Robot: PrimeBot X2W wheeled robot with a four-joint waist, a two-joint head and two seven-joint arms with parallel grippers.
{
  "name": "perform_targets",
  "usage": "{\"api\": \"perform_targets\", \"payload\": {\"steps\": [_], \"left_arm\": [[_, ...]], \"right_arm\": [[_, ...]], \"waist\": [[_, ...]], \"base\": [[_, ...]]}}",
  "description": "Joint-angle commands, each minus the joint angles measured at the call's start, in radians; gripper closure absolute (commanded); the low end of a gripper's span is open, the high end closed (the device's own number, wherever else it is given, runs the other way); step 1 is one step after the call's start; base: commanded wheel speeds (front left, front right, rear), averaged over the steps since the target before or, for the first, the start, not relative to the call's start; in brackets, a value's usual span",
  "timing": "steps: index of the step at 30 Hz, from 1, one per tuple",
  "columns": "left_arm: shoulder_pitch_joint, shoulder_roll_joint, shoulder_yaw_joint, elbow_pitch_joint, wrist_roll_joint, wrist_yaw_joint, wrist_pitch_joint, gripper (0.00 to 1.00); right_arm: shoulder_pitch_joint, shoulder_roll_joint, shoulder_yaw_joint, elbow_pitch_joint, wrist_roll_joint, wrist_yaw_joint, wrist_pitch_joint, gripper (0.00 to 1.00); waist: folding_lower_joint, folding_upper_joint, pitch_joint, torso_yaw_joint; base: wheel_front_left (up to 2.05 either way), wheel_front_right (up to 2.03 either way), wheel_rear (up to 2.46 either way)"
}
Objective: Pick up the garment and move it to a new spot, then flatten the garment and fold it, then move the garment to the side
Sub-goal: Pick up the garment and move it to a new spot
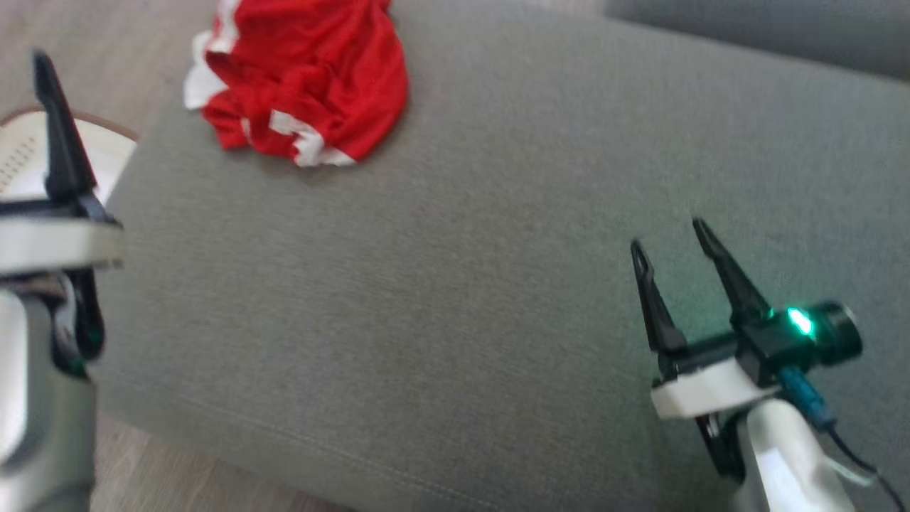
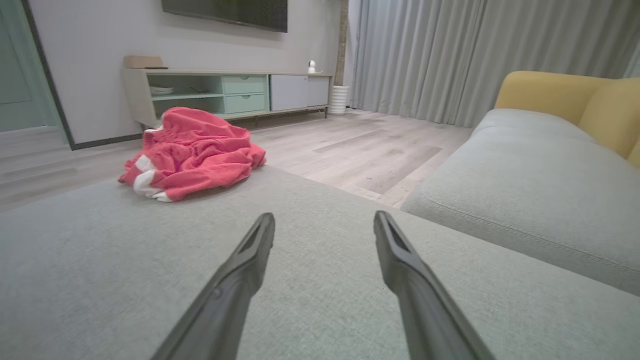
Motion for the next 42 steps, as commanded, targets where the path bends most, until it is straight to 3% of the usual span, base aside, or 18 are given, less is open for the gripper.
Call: {"api": "perform_targets", "payload": {"steps": [1, 5, 12, 19, 29, 30, 31, 32, 34, 42], "left_arm": [[-0.079, 0.049, 0.042, 0.021, -0.009, -0.013, 0.016, 0.0], [-0.191, 0.077, 0.028, 0.174, -0.037, -0.057, 0.078, 0.0], [-0.324, 0.071, -0.02, 0.399, -0.132, -0.146, 0.205, 0.0], [-0.426, 0.06, -0.082, 0.563, -0.179, -0.171, 0.279, 0.0], [-0.446, 0.059, -0.193, 0.614, -0.276, -0.178, 0.35, 0.0], [-0.446, 0.065, -0.201, 0.615, -0.281, -0.179, 0.344, 0.09], [-0.447, 0.07, -0.207, 0.617, -0.284, -0.179, 0.333, 0.26], [-0.449, 0.074, -0.214, 0.618, -0.287, -0.179, 0.323, 0.58], [-0.455, 0.08, -0.228, 0.615, -0.291, -0.179, 0.302, 1.0], [-0.493, 0.125, -0.248, 0.567, -0.309, -0.179, 0.223, 1.0]], "right_arm": [[-0.054, -0.005, 0.023, -0.039, -0.02, -0.001, 0.001, 0.0], [-0.09, -0.005, 0.025, -0.054, -0.054, -0.001, 0.019, 0.0], [-0.119, -0.028, -0.01, -0.099, -0.101, -0.001, 0.057, 0.0], [-0.123, -0.07, -0.055, -0.18, -0.112, -0.001, 0.101, 0.0], [-0.112, -0.08, -0.058, -0.211, -0.109, -0.001, 0.119, 0.0], [-0.112, -0.078, -0.056, -0.211, -0.108, -0.001, 0.118, 0.0], [-0.112, -0.077, -0.055, -0.211, -0.108, -0.001, 0.117, 0.0], [-0.112, -0.075, -0.053, -0.21, -0.108, -0.001, 0.116, 0.0], [-0.11, -0.072, -0.053, -0.203, -0.107, -0.001, 0.112, 0.0], [-0.098, -0.046, -0.052, -0.143, -0.095, -0.001, 0.077, 0.0]], "waist": [[-0.0002, 0.0, 0.08, -0.056], [-0.0002, 0.0, 0.151, -0.096], [-0.0002, 0.0, 0.265, -0.132], [-0.0002, 0.0, 0.339, -0.129], [-0.0002, 0.0, 0.359, -0.131], [-0.0002, 0.0, 0.359, -0.132], [-0.0002, 0.0, 0.358, -0.134], [-0.0002, 0.0, 0.357, -0.135], [-0.0002, 0.0, 0.349, -0.136], [-0.0002, 0.0, 0.26, -0.139]], "base": [[0.0, 0.0, 0.0], [0.0, 0.0, 0.0], [0.0, 0.0, 0.0], [0.0, 0.0, 0.0], [0.0, 0.0, 0.0], [0.0, 0.0, 0.0], [0.0, 0.0, 0.0], [0.0, 0.0, 0.0], [0.0, 0.0, 0.0], [0.0, 0.0, 0.0]]}}
